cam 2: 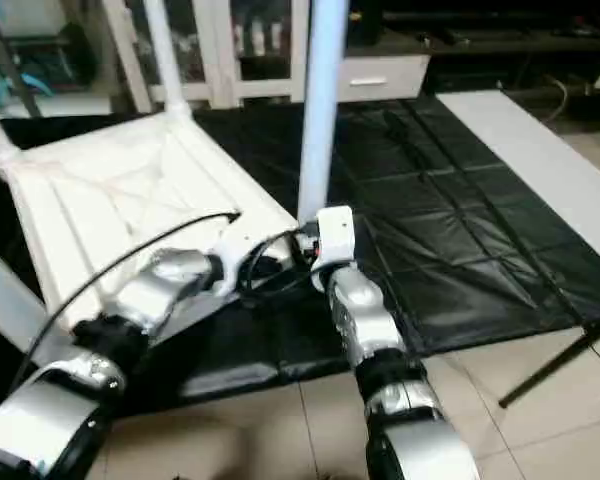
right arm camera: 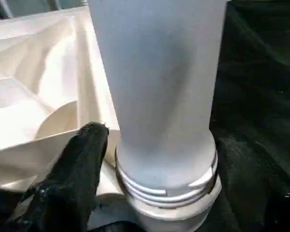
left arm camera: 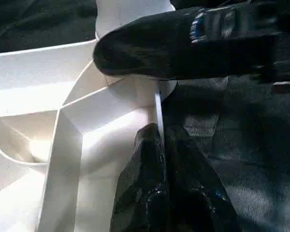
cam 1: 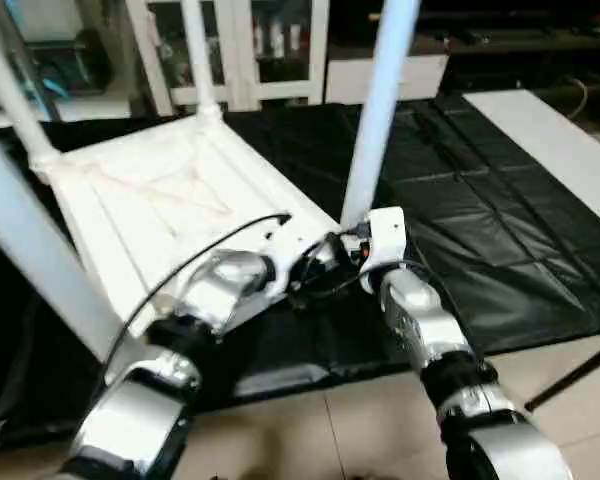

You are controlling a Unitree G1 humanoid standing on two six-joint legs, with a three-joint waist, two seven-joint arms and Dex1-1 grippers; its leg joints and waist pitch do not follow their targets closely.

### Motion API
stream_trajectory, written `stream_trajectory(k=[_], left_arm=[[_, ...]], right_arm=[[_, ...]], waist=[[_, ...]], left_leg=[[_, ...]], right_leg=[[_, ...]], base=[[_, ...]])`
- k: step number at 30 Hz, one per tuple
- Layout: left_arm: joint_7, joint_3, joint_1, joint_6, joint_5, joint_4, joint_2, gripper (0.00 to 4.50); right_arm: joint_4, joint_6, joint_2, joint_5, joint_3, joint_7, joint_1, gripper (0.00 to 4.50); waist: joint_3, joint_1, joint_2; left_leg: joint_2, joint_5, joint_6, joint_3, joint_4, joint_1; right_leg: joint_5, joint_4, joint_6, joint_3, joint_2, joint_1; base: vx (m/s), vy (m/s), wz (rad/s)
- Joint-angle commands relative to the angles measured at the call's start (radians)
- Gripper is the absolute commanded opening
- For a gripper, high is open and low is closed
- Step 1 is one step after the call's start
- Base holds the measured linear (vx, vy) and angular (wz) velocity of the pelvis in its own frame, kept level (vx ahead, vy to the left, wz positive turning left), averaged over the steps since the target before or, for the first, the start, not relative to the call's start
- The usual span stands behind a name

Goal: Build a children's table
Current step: Rotate leg to tighten

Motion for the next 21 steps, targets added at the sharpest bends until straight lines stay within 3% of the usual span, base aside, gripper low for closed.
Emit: stream_trajectory(k=[1,3,6,8,10,12,13,14,15,18,19,21], left_arm=[[-0.082,-0.039,0.071,0.028,0.006,-0.025,0.055,0.00],[-0.114,-0.039,0.089,0.031,0.001,-0.050,0.077,0.00],[-0.229,-0.032,0.158,0.048,-0.045,-0.154,0.147,0.00],[-0.323,-0.039,0.200,0.052,-0.084,-0.226,0.190,0.00],[-0.370,-0.043,0.219,0.055,-0.104,-0.260,0.207,0.00],[-0.448,-0.049,0.241,0.072,-0.149,-0.330,0.227,0.00],[-0.467,-0.051,0.241,0.084,-0.163,-0.351,0.229,0.00],[-0.467,-0.051,0.241,0.084,-0.163,-0.351,0.229,0.00],[-0.494,-0.060,0.241,0.101,-0.173,-0.374,0.237,0.00],[-0.540,-0.082,0.245,0.129,-0.182,-0.409,0.260,0.00],[-0.554,-0.091,0.247,0.139,-0.181,-0.421,0.268,0.00],[-0.561,-0.094,0.248,0.143,-0.180,-0.427,0.274,0.00]], right_arm=[[-0.155,0.000,-0.010,0.028,0.071,0.119,0.044,3.97],[-0.191,0.009,-0.030,0.033,0.074,0.147,0.068,4.09],[-0.359,0.095,-0.128,0.114,0.106,0.357,0.164,4.39],[-0.429,0.139,-0.204,0.145,0.134,0.489,0.216,4.48],[-0.449,0.154,-0.239,0.152,0.145,0.542,0.235,4.48],[-0.467,0.169,-0.304,0.148,0.155,0.624,0.258,4.48],[-0.468,0.176,-0.326,0.150,0.153,0.651,0.261,4.48],[-0.468,0.176,-0.326,0.150,0.153,0.651,0.261,4.48],[-0.469,0.187,-0.347,0.153,0.150,0.676,0.262,4.48],[-0.466,0.190,-0.368,0.158,0.146,0.701,0.261,4.48],[-0.462,0.197,-0.372,0.163,0.144,0.708,0.258,4.48],[-0.457,0.203,-0.377,0.163,0.149,0.717,0.254,4.48]], waist=[[-0.054,0.008,-0.011],[-0.052,0.011,-0.012],[-0.050,0.011,-0.011],[-0.054,0.013,0.005],[-0.057,0.016,-0.001],[-0.059,0.018,-0.001],[-0.058,0.024,-0.012],[-0.058,0.028,-0.009],[-0.056,0.027,-0.013],[-0.053,0.033,-0.010],[-0.053,0.035,-0.016],[-0.053,0.038,-0.015]], left_leg=[[0.025,-0.288,0.039,-0.013,-0.077,0.000],[0.028,-0.269,0.050,-0.013,-0.078,-0.005],[0.033,-0.275,0.056,-0.013,-0.081,-0.002],[0.034,-0.256,0.052,-0.011,-0.078,0.007],[0.035,-0.210,0.065,-0.009,-0.075,0.003],[0.034,-0.190,0.073,-0.007,-0.073,0.005],[0.033,-0.162,0.089,-0.003,-0.068,0.005],[0.033,-0.159,0.091,-0.003,-0.068,0.006],[0.033,-0.166,0.092,0.000,-0.069,0.007],[0.035,-0.182,0.081,-0.001,-0.070,0.010],[0.034,-0.186,0.073,0.000,-0.070,0.010],[0.034,-0.189,0.069,-0.001,-0.070,0.011]], right_leg=[[-0.291,-0.074,-0.199,0.026,-0.044,0.038],[-0.277,-0.071,-0.190,0.026,-0.043,0.043],[-0.276,-0.070,-0.191,0.027,-0.039,0.041],[-0.206,-0.063,-0.214,0.030,-0.035,0.036],[-0.111,-0.054,-0.239,0.028,-0.033,0.045],[-0.082,-0.050,-0.257,0.028,-0.034,0.045],[-0.062,-0.048,-0.271,0.029,-0.035,0.046],[-0.068,-0.047,-0.273,0.029,-0.037,0.045],[-0.090,-0.050,-0.272,0.029,-0.036,0.042],[-0.137,-0.053,-0.262,0.030,-0.039,0.040],[-0.152,-0.054,-0.255,0.030,-0.038,0.040],[-0.165,-0.054,-0.249,0.030,-0.038,0.040]], base=[[0.000,0.000,0.00],[0.000,0.000,0.00],[0.018,-0.002,0.00],[0.000,0.000,0.00],[0.000,0.000,0.00],[0.000,0.000,0.00],[0.000,0.000,0.00],[0.000,0.000,0.00],[0.000,0.000,0.00],[0.000,0.000,0.00],[0.000,0.000,0.00],[0.000,0.000,0.00]])
